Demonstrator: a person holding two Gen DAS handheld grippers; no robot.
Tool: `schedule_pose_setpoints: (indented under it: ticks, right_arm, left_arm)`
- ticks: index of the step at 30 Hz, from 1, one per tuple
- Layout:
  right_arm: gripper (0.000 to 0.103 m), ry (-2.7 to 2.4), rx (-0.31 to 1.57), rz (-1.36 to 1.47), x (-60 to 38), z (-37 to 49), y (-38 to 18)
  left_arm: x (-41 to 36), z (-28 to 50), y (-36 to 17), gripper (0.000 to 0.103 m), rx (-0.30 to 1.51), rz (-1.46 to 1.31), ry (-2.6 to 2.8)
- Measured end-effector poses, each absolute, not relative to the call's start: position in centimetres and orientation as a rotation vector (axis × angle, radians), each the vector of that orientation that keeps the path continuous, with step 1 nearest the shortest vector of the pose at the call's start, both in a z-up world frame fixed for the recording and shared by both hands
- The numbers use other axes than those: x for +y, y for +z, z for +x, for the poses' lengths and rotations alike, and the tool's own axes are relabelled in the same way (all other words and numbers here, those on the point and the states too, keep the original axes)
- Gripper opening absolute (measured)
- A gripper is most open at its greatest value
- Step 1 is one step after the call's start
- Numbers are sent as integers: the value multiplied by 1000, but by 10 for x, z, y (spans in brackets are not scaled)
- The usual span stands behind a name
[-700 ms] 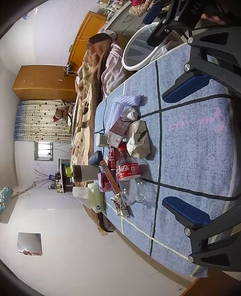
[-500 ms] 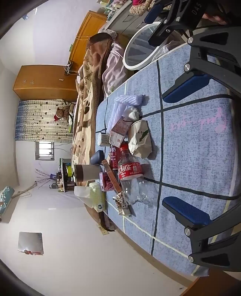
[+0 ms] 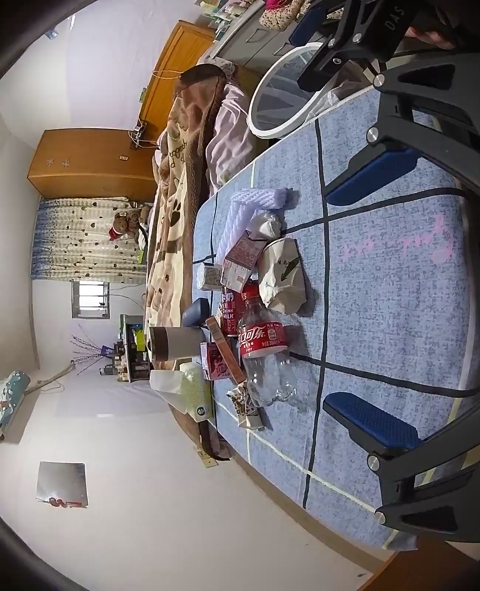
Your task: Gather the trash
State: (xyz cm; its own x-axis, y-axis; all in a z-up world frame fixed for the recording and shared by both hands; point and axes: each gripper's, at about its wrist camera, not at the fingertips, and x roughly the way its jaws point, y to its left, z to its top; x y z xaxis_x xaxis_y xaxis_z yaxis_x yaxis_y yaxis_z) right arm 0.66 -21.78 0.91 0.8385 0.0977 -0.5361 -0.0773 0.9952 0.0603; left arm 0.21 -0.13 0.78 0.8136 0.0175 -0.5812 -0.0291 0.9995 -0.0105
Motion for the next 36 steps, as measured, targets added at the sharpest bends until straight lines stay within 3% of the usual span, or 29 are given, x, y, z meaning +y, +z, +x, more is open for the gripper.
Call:
schedule_pose_setpoints:
  ticks: [36]
  right_arm:
    - [103,86,560,32,-219,5,12]
  left_arm:
    - [5,1,12,103,615,-25,31]
